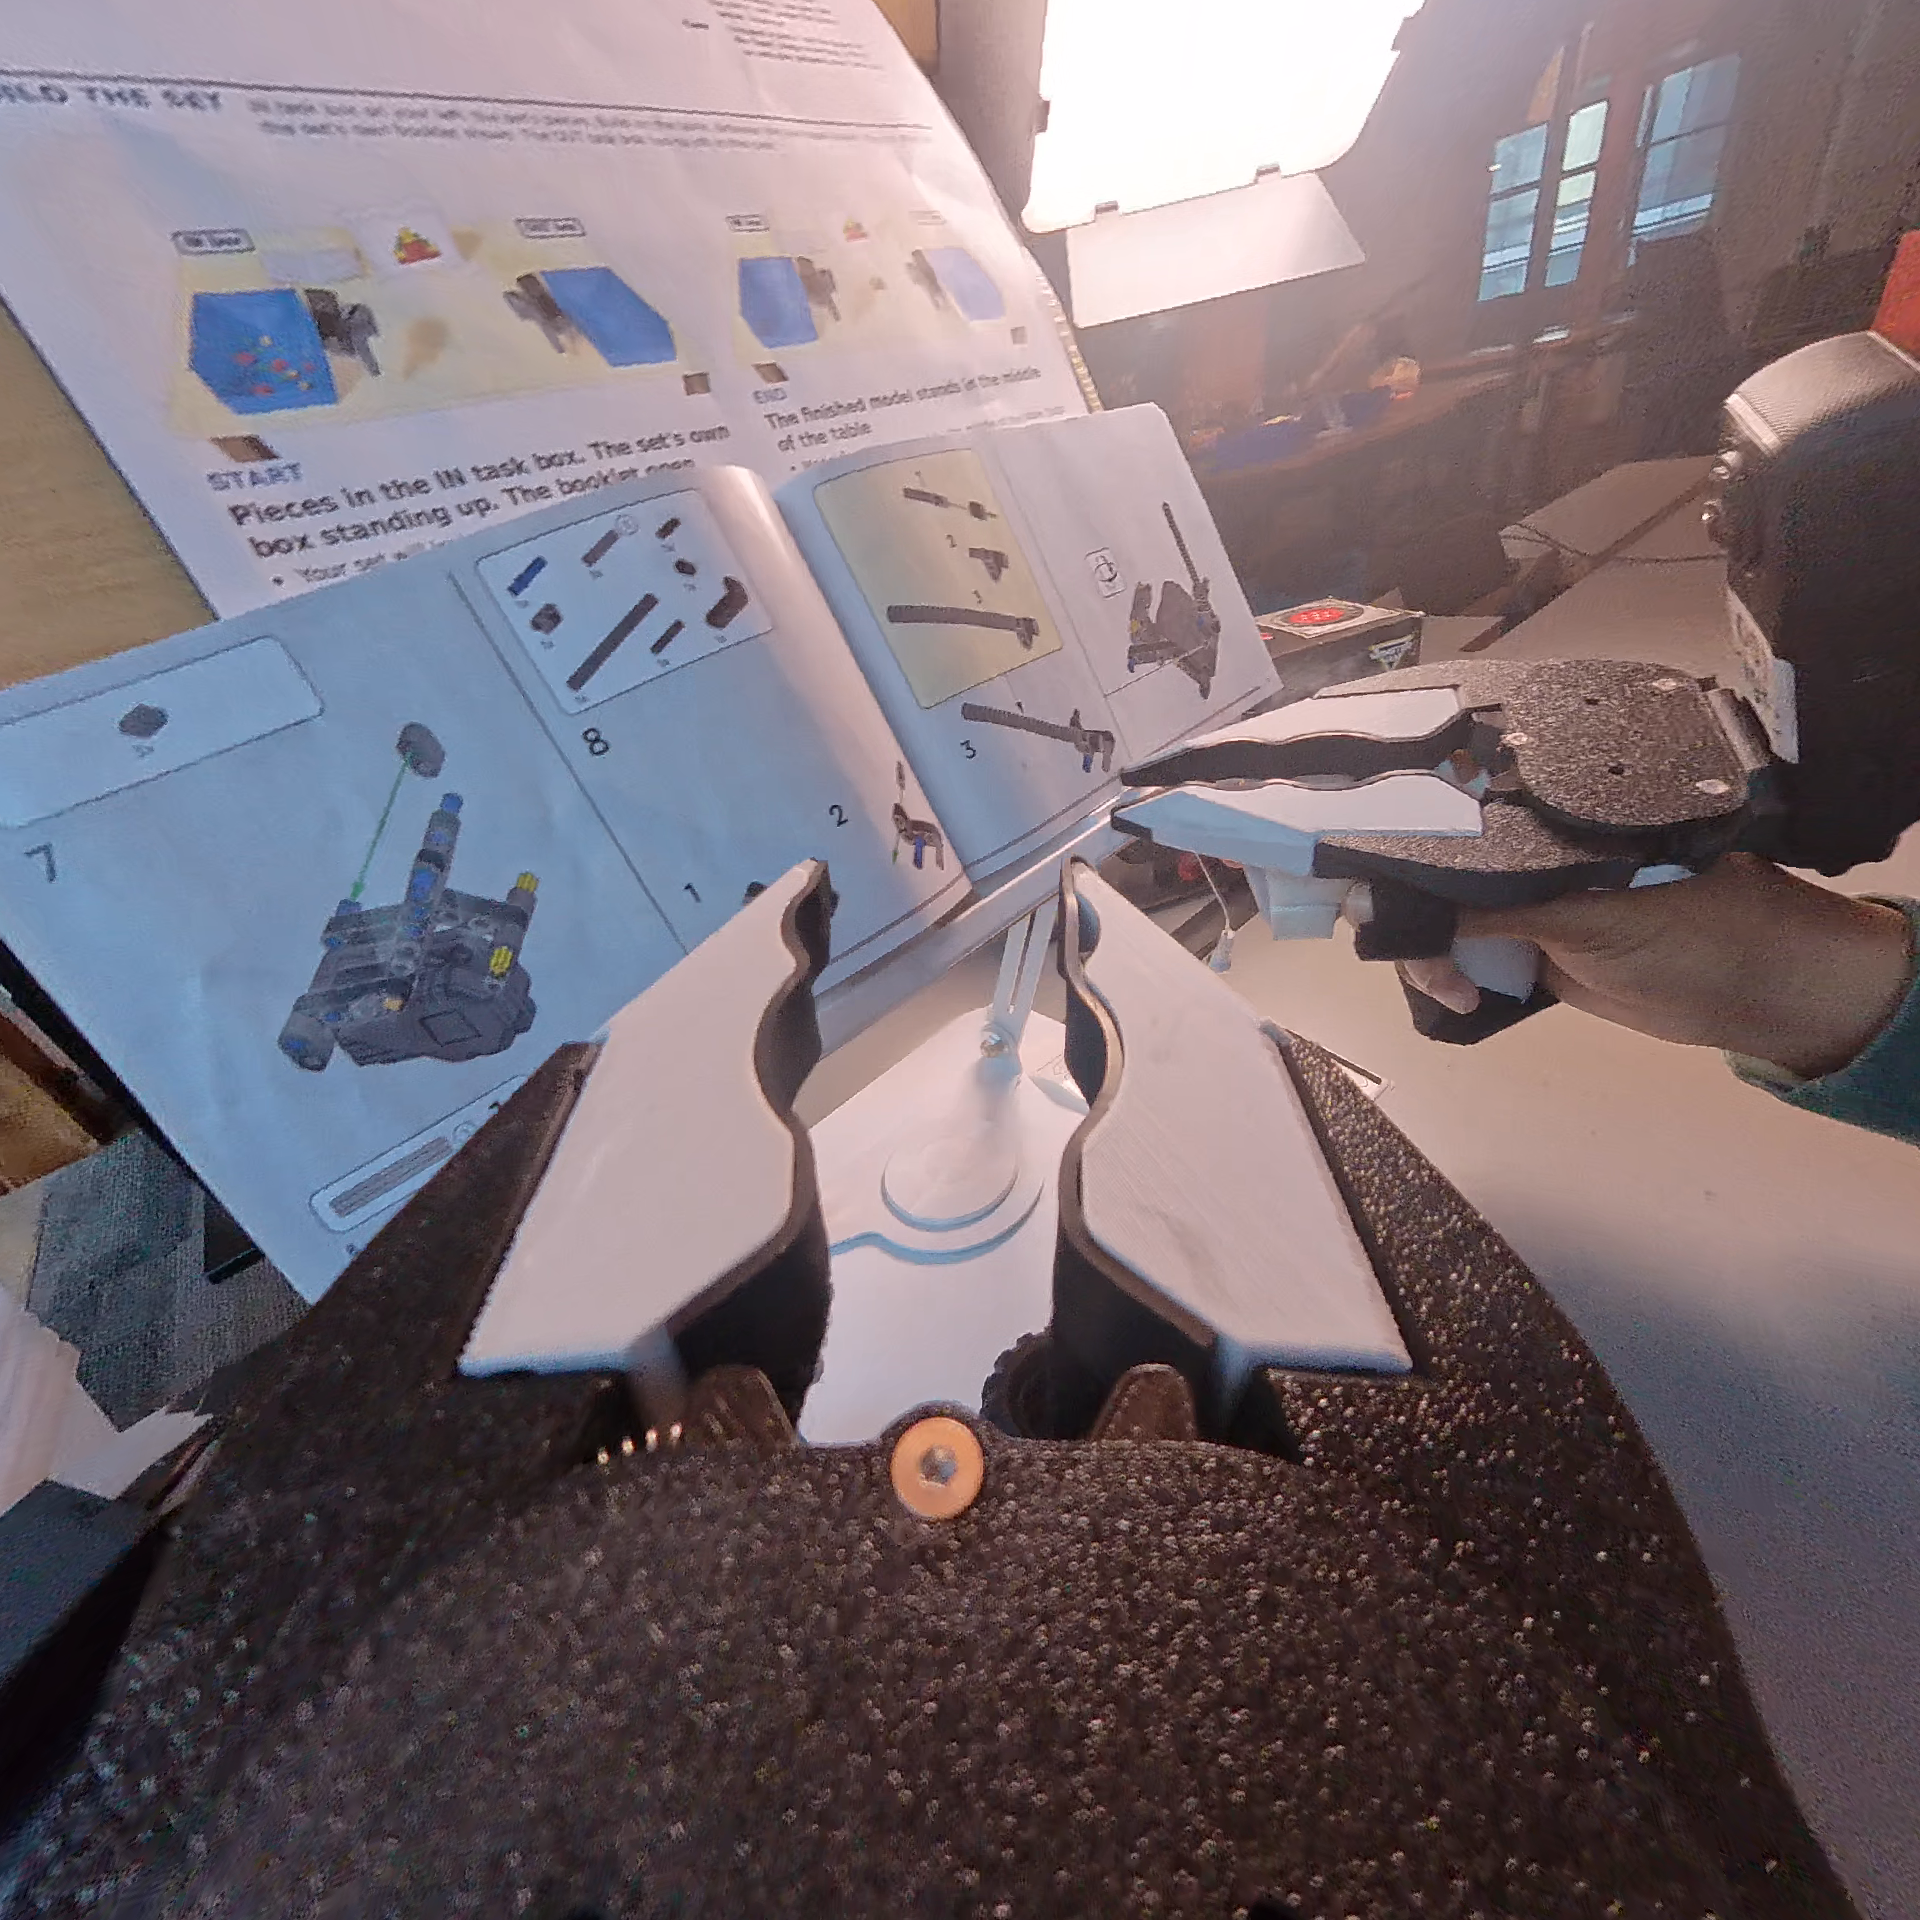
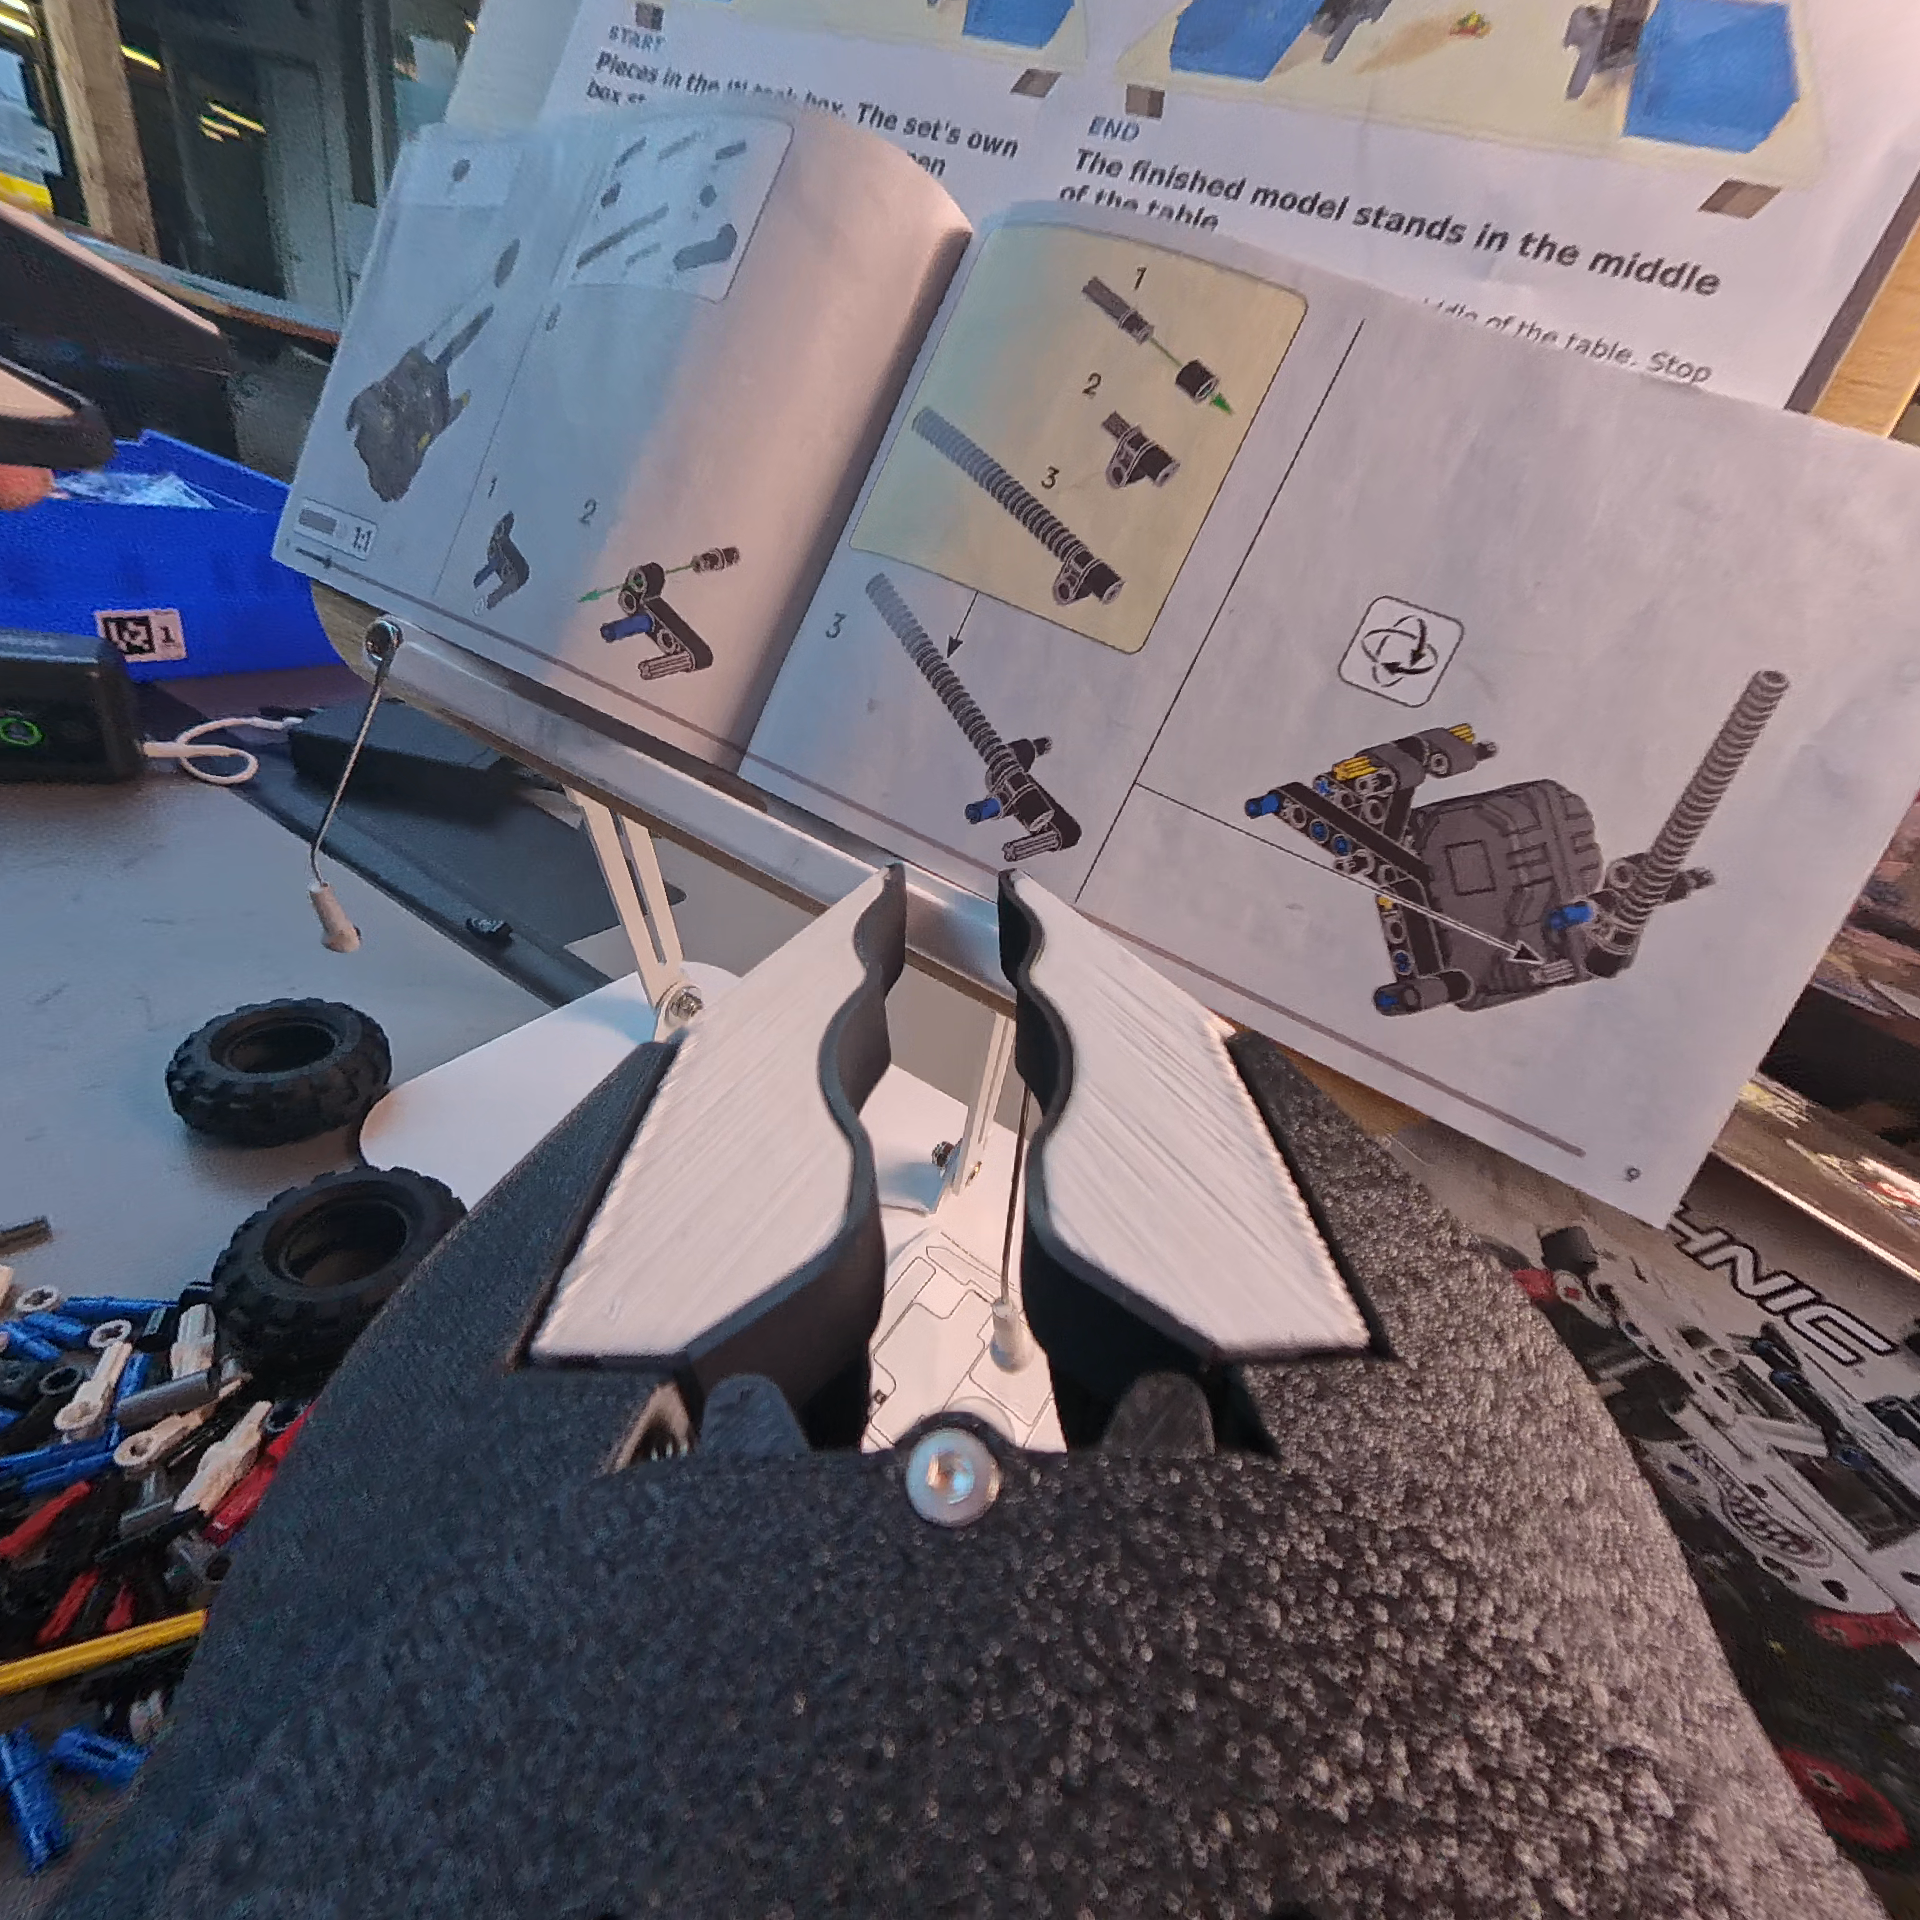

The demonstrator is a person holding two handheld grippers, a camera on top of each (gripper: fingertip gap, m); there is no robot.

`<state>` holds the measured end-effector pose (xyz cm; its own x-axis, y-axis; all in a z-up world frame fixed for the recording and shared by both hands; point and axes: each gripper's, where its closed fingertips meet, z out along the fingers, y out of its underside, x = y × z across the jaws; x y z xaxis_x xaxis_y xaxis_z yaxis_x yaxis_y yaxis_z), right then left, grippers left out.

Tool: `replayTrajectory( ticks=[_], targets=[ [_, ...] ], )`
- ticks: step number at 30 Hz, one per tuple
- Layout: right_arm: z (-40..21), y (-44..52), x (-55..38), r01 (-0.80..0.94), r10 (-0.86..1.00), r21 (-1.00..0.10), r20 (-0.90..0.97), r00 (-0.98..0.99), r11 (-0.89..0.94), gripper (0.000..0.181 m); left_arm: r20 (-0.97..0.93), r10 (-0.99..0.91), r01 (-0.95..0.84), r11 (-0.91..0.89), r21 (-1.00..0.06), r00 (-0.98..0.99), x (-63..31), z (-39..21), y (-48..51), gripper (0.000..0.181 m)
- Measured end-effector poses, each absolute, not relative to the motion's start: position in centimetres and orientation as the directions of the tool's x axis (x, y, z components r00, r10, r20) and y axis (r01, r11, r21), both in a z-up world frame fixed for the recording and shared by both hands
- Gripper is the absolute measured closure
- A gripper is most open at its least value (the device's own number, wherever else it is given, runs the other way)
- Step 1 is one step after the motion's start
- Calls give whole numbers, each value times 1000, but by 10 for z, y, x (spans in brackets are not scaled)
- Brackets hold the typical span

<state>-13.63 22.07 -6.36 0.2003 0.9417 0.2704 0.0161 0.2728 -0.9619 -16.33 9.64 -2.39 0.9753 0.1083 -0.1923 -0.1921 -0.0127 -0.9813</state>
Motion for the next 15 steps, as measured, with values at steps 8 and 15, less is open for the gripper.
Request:
replayTrajectory(
  ticks=[8, 15],
  targets=[
    [-11, 196, -99, -99, 935, -932, 340, 102, 349, 170, -224, -168, -240, -77, -968, 960, -82, -25, 86, 137],
    [-80, 123, -6, 48, 892, -922, 357, -277, 384, 166, -85, -374, -189, -250, -950, 923, -29, -107, 19, 134]
  ],
)
